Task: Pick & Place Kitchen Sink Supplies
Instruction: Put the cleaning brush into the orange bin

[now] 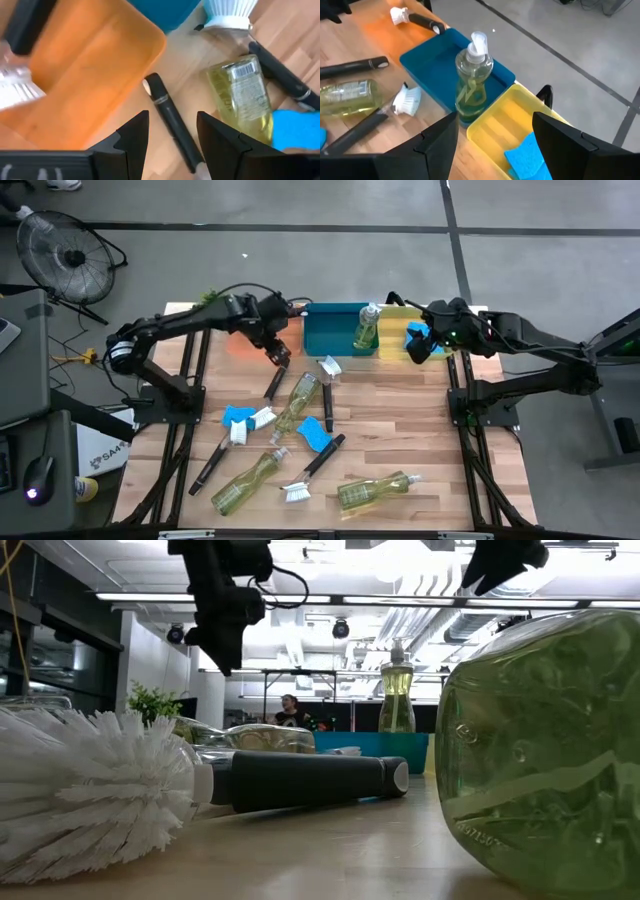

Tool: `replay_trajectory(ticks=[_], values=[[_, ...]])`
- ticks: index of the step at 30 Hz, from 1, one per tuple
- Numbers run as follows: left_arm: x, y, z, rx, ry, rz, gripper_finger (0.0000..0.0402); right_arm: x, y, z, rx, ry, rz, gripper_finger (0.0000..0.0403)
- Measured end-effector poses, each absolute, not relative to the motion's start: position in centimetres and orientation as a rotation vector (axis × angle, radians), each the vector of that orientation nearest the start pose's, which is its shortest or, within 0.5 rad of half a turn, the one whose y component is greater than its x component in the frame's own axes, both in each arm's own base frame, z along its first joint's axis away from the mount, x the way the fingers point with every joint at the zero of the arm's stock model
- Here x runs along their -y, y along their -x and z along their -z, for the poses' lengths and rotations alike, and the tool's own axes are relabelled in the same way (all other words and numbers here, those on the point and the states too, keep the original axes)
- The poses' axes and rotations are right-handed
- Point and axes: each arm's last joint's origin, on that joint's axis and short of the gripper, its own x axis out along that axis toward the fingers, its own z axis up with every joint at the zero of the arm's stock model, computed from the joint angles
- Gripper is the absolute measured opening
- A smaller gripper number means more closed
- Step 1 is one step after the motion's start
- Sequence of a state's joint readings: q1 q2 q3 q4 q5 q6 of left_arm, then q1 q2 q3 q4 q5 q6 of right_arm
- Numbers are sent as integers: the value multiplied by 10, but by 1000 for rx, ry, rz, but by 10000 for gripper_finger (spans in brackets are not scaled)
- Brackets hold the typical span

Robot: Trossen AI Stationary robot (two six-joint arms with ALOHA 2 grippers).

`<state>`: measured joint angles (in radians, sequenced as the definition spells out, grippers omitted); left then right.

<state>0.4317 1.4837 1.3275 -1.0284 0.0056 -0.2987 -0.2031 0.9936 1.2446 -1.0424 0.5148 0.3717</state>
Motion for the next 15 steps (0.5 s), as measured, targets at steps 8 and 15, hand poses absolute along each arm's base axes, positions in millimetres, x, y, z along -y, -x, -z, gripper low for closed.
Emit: replay_trajectory(ticks=[8,15], values=[[-93,-264,-276,-1139,666,-626,164,44,-147,-374,-727,-242,798,248],[-77,-263,-247,-1157,786,-680,220,40,-132,-378,-713,-279,769,248]])
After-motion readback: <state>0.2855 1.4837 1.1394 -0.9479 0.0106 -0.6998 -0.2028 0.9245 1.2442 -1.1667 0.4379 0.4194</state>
